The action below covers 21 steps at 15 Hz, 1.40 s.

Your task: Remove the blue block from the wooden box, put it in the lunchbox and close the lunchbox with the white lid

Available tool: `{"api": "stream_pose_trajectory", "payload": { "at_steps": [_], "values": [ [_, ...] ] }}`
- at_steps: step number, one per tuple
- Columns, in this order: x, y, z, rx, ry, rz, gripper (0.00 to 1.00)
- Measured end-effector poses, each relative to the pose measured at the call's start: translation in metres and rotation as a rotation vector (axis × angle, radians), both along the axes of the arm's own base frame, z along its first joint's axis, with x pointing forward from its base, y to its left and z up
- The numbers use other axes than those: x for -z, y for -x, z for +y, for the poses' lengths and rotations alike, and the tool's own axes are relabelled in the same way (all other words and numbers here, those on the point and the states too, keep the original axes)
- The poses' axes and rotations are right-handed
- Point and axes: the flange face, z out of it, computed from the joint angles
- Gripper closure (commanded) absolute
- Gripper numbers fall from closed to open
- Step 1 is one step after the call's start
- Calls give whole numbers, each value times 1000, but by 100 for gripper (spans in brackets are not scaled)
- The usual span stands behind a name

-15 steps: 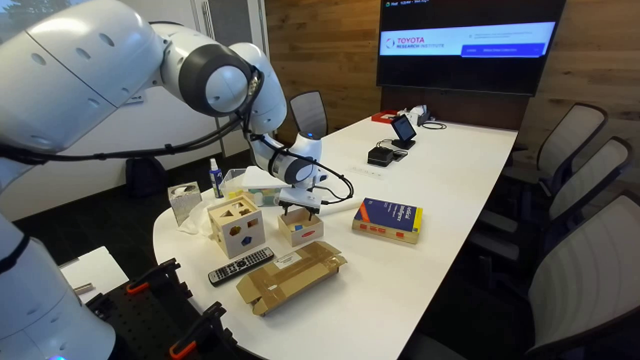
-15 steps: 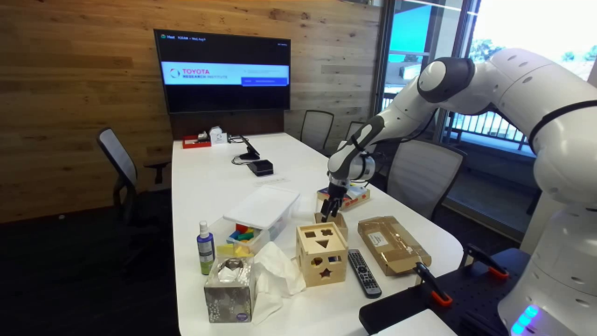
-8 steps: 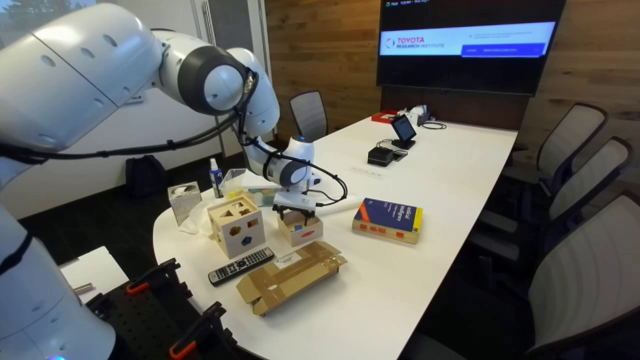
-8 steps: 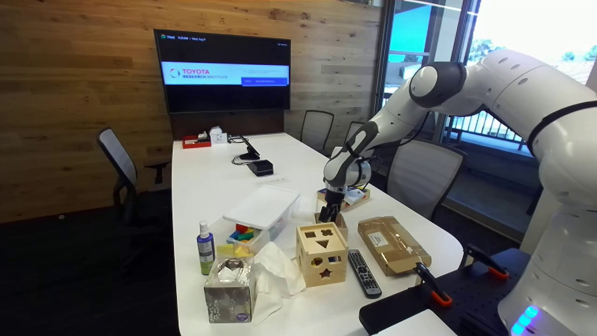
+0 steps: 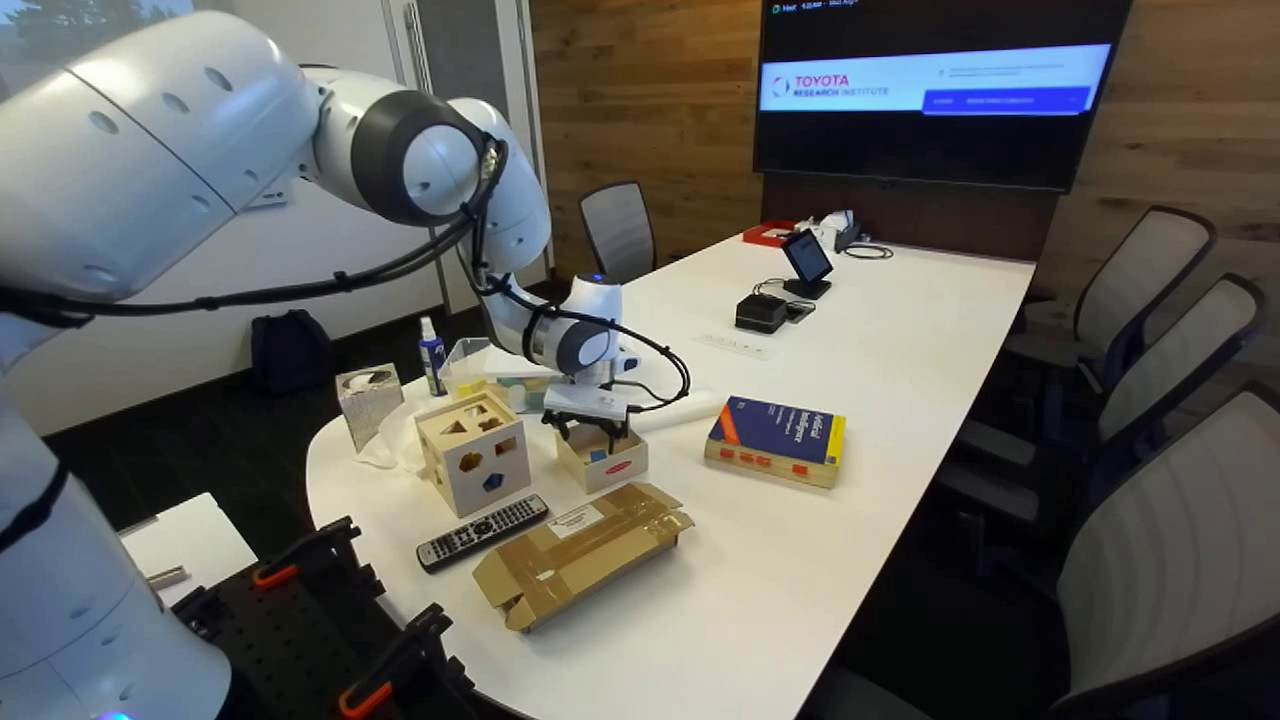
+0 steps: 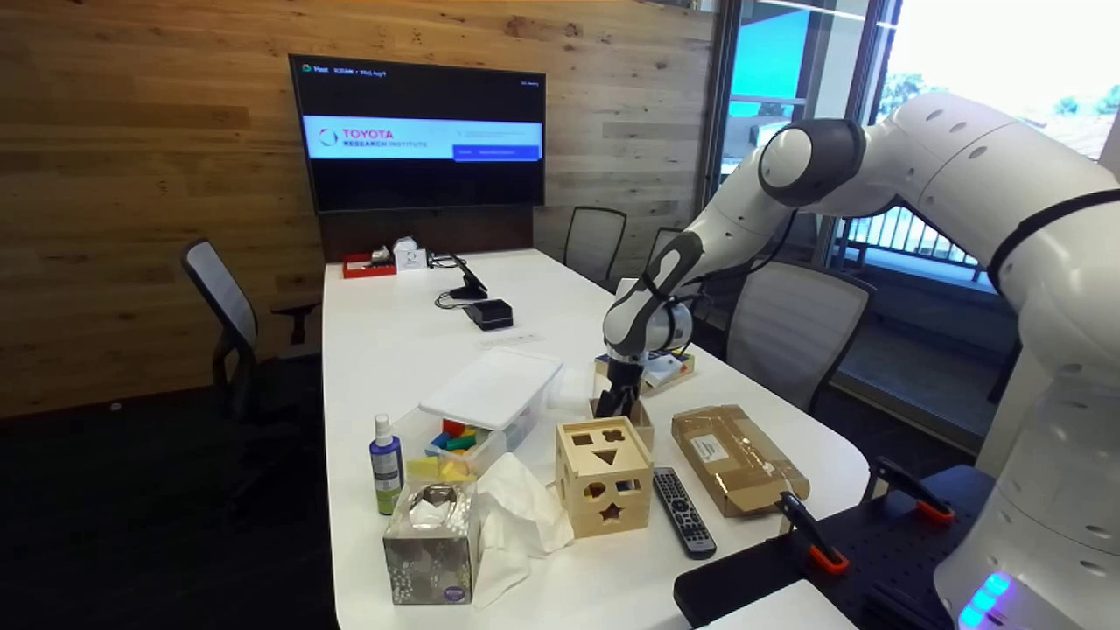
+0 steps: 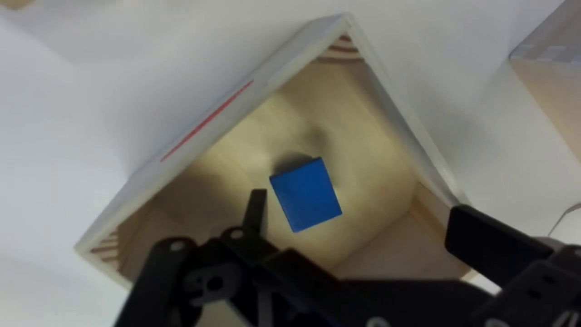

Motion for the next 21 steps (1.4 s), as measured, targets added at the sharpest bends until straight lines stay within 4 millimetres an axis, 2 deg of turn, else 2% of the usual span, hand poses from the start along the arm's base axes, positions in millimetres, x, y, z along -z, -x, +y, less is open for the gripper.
{"api": "stream_pose_trajectory", "payload": {
  "at_steps": [9,13,21],
  "values": [
    [-10,-11,-43,90,-49,-17,0],
    [-9,-11,-39,88,-57,-16,0],
    [7,-4,-14,47,-41,4,0]
  ]
}}
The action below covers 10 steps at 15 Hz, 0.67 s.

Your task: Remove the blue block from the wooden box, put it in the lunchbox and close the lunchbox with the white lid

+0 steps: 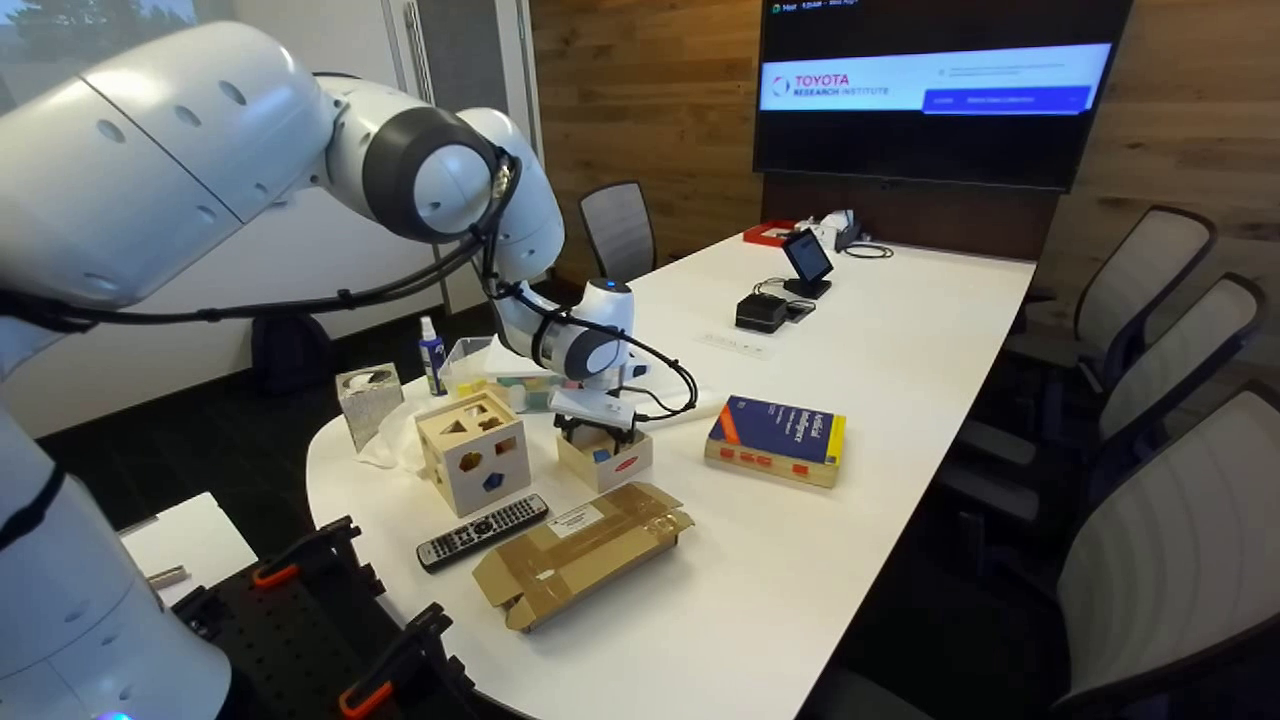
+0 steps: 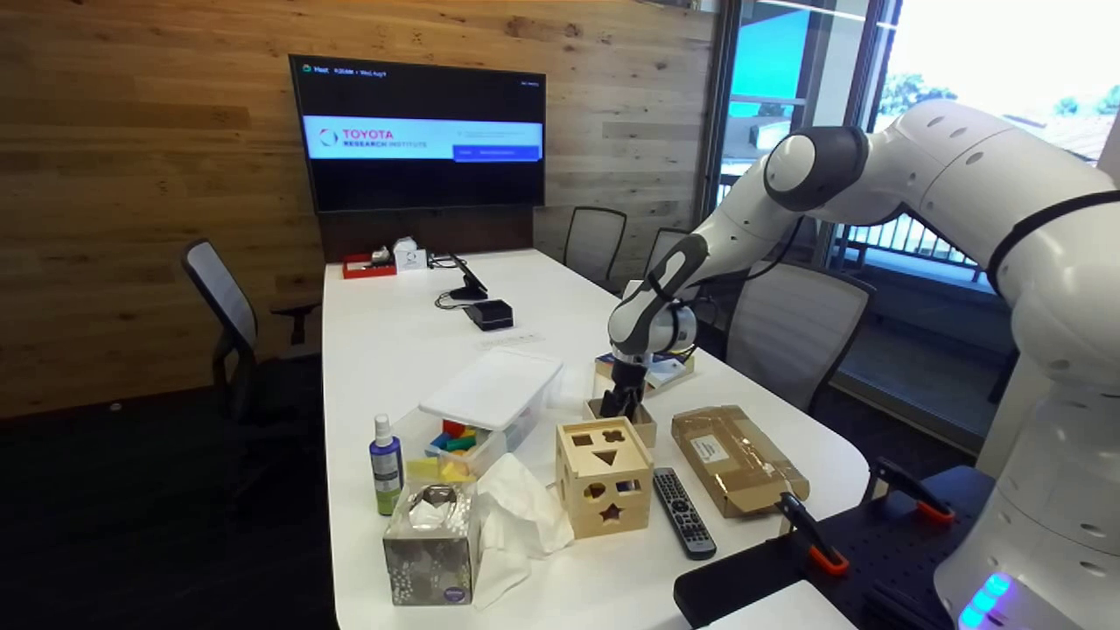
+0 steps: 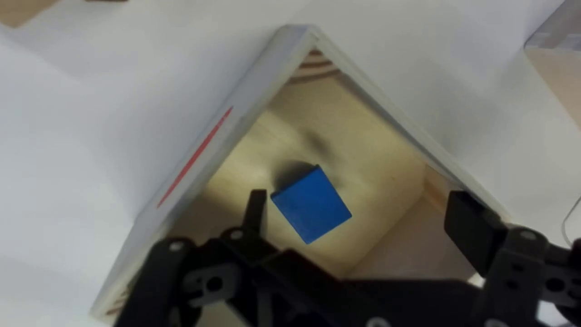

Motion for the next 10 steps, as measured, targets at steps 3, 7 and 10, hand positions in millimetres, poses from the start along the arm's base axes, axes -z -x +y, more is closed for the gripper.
{"api": "stream_pose_trajectory", "payload": {
  "at_steps": [3,7,10],
  "values": [
    [1,0,-1,-3,15,0,0],
    [5,1,-8,15,63,4,0],
    [6,1,-7,19,84,7,25]
  ]
}}
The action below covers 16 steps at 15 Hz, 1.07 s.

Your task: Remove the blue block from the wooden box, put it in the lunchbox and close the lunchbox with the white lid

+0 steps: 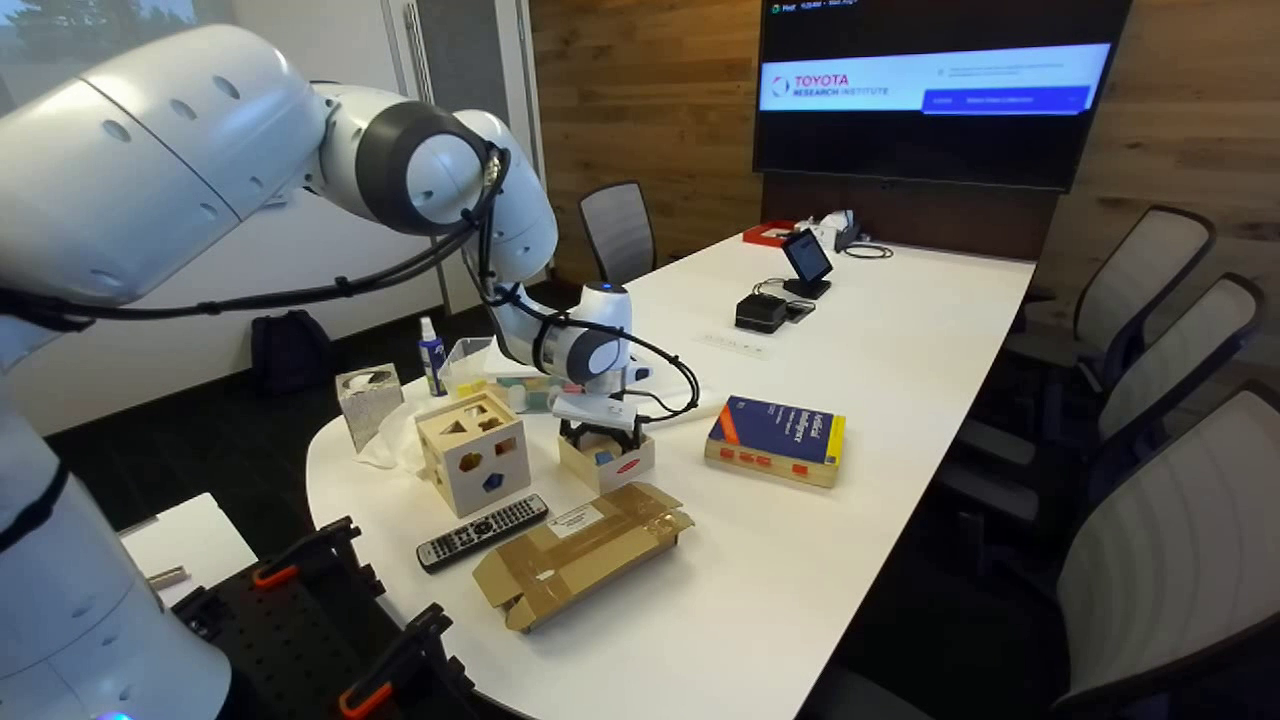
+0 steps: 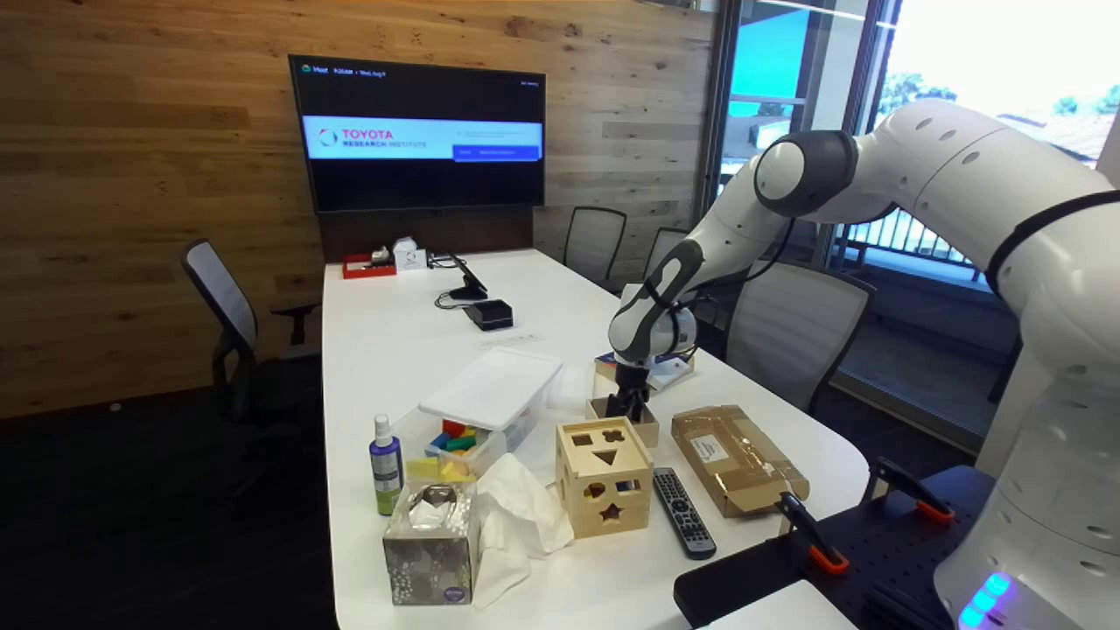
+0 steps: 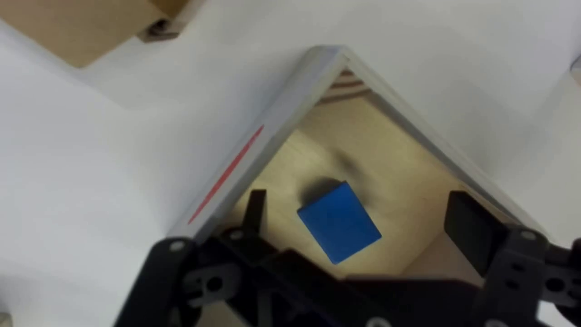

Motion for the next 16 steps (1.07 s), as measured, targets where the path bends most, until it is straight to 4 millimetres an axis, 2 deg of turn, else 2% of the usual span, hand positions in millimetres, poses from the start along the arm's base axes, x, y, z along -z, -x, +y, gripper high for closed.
{"api": "stream_pose_trajectory", "payload": {
  "at_steps": [1,2,9,16],
  "values": [
    [0,0,1,-1,2,2,26],
    [0,0,3,-4,3,4,32],
    [0,-3,5,-13,11,11,89],
    [0,-3,4,-11,12,11,91]
  ]
}}
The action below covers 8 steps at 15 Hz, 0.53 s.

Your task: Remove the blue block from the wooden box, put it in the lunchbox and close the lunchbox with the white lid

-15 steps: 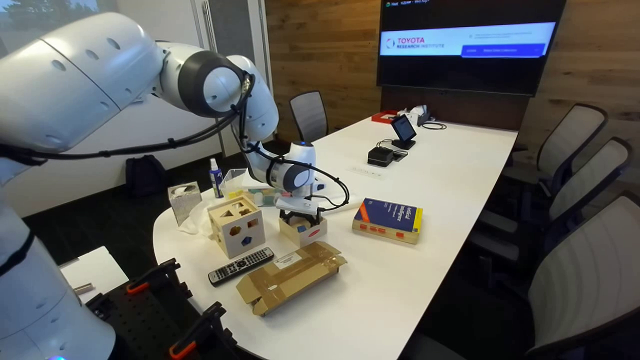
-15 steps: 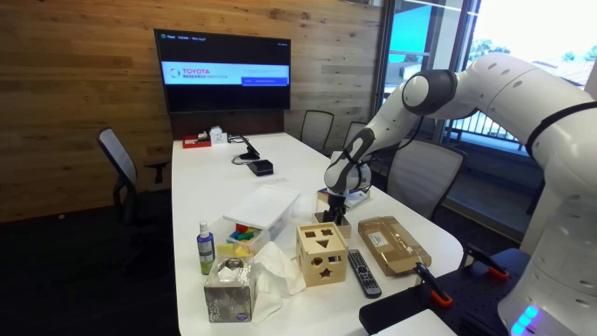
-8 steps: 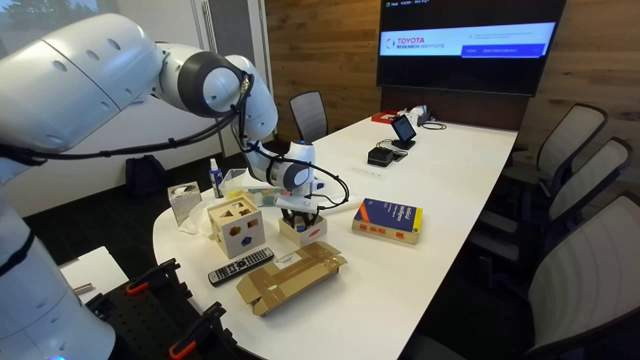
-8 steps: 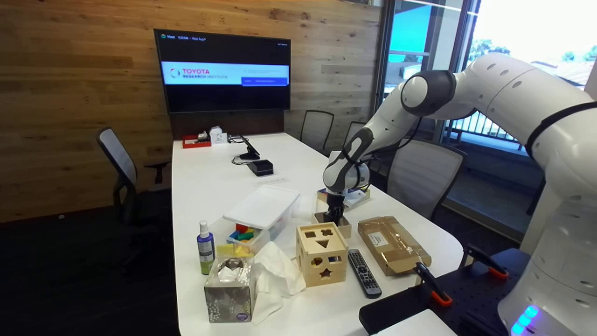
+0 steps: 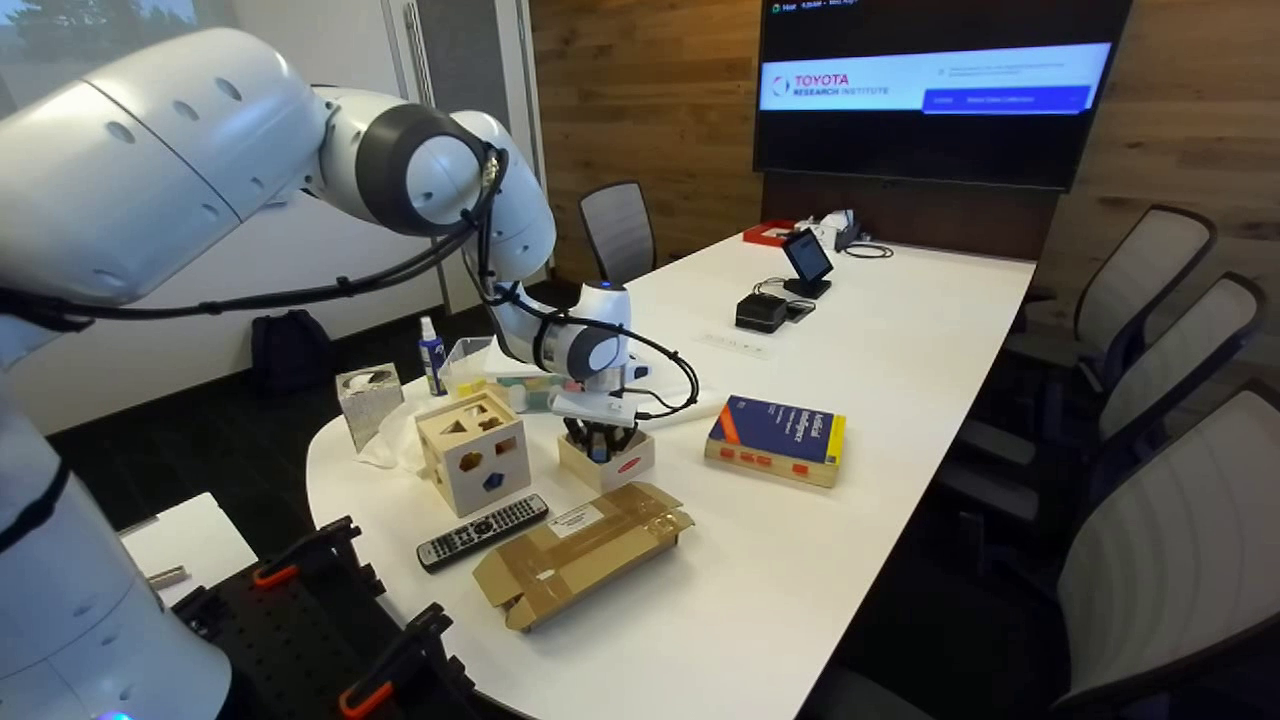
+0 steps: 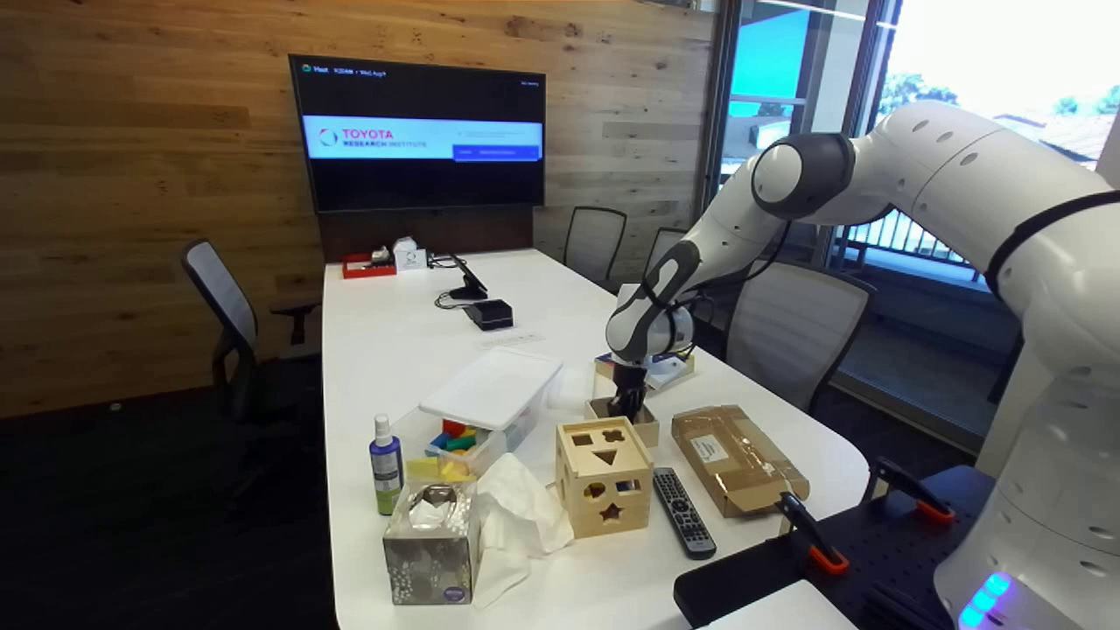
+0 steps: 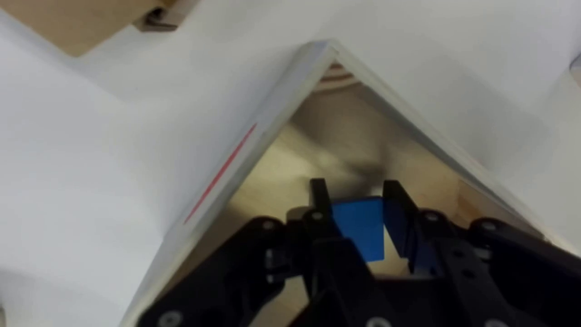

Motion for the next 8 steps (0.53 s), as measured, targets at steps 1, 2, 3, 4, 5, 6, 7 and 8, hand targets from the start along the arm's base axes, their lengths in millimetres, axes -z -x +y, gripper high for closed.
{"api": "stream_pose_trajectory", "payload": {
  "at_steps": [1,2,3,4,5,6,7,8],
  "values": [
    [-1,-1,0,1,0,-2,91],
    [-2,-2,-1,2,0,-6,91],
    [-4,-4,-1,2,0,-10,91],
    [-7,-6,-1,3,0,-16,91],
    [-13,-9,-1,3,0,-24,91],
    [-19,-12,-1,2,0,-35,91],
    [-27,-15,-1,1,0,-45,91],
    [-35,-18,-1,-1,0,-56,91]
  ]
}}
